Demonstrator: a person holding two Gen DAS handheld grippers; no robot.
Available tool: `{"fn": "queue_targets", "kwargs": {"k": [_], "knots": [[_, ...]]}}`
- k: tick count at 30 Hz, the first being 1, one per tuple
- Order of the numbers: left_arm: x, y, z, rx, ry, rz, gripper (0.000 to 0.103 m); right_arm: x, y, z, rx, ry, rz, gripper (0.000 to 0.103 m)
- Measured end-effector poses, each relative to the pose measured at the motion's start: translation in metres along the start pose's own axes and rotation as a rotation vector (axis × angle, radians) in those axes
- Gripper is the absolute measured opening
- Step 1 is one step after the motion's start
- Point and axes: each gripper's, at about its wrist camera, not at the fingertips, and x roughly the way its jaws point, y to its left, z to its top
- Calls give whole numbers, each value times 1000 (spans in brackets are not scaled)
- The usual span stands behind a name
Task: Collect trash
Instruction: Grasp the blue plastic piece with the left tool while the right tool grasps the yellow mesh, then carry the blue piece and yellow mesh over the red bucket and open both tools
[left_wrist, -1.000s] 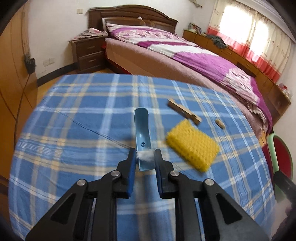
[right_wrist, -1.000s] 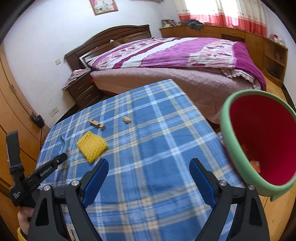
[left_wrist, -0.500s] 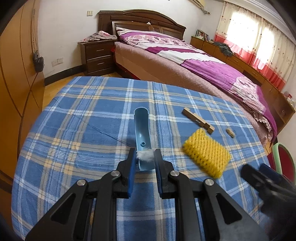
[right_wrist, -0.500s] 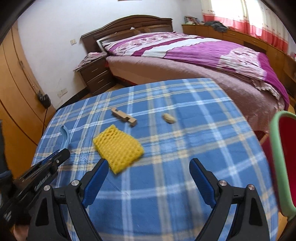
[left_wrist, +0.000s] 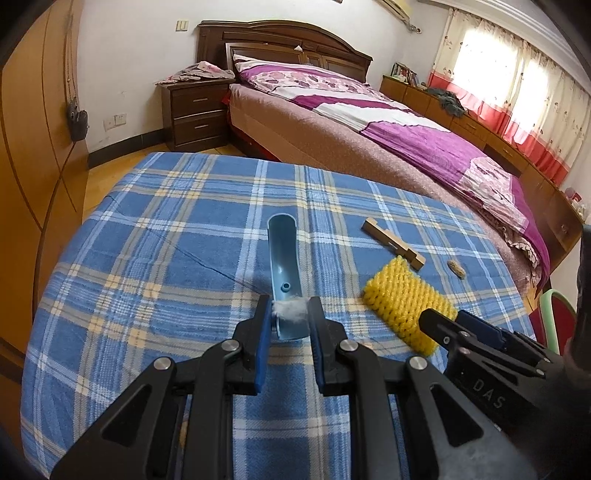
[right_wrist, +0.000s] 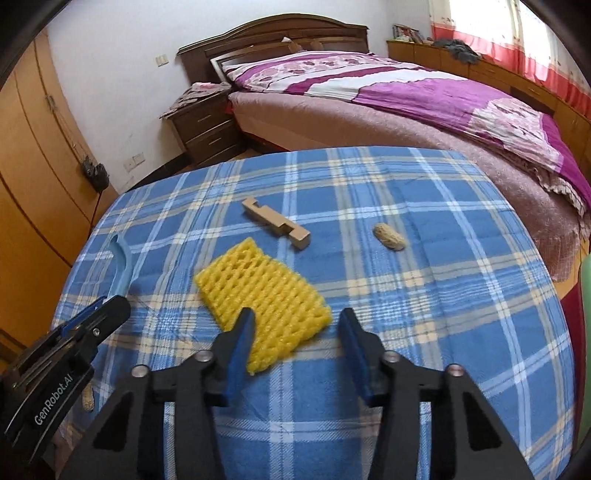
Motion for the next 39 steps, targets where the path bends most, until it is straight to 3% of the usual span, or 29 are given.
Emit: {"fn": "queue_targets", "kwargs": {"k": [2, 4, 7, 17, 25, 39], "knots": [[-1, -1, 0, 3, -1, -2, 19, -1, 4, -1, -11, 3, 19, 26], [-2, -2, 0, 5, -3, -5, 19, -3, 9, -1, -32, 0, 34, 18], [-3, -5, -1, 7, -10, -8, 19, -7, 14, -3, -50, -12, 43, 15], [-4, -11, -3, 17, -7, -23, 19, -67, -6, -12, 23, -119, 65, 14], [-26, -38, -7, 72, -1, -62, 19, -128, -47, -26, 119, -213, 82, 14], [-75, -134, -14, 198, 21, -250, 19, -219, -148, -59, 242, -350, 15, 14]]}}
